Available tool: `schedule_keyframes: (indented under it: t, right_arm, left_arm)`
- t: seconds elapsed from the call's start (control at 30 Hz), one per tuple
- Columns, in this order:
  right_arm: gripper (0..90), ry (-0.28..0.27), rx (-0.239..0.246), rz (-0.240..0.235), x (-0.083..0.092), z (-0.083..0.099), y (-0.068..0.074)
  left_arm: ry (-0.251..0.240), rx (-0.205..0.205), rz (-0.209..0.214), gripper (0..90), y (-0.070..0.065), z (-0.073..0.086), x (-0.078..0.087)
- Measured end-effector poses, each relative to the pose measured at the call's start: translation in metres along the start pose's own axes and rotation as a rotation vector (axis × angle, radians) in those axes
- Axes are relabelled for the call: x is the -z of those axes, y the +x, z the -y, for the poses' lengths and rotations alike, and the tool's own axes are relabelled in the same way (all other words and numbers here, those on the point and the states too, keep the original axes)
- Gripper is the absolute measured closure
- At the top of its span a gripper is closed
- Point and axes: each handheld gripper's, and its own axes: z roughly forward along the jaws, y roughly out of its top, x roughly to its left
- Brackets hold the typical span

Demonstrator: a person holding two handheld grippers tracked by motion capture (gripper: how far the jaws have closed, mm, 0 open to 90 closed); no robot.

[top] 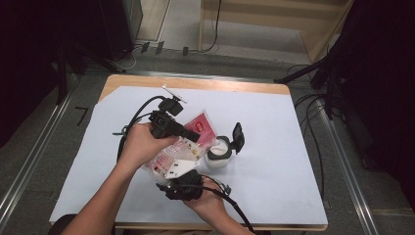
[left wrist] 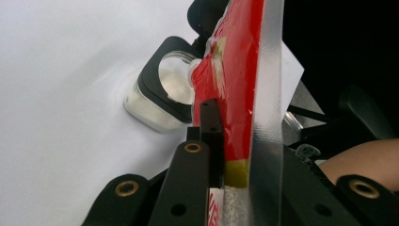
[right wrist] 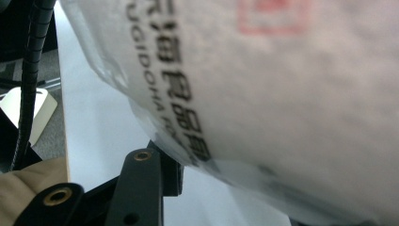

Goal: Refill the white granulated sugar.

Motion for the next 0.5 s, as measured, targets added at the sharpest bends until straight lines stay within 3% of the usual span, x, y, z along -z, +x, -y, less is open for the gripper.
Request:
schedule_keyframes:
  t: [0.37,0.5]
  right_arm:
    - [60.3,-0.030,-0.015,0.029,0.008,0.001,-0.012]
    - [59.2,-0.052,-0.054,0.031,0.012,0.002,-0.020]
  left_arm:
    - [-0.079,-0.018,0.064,89.1,0.006,0.004,0.023]
    - [-0.107,0.001,0.095,89.2,0.010,0.006,0.033]
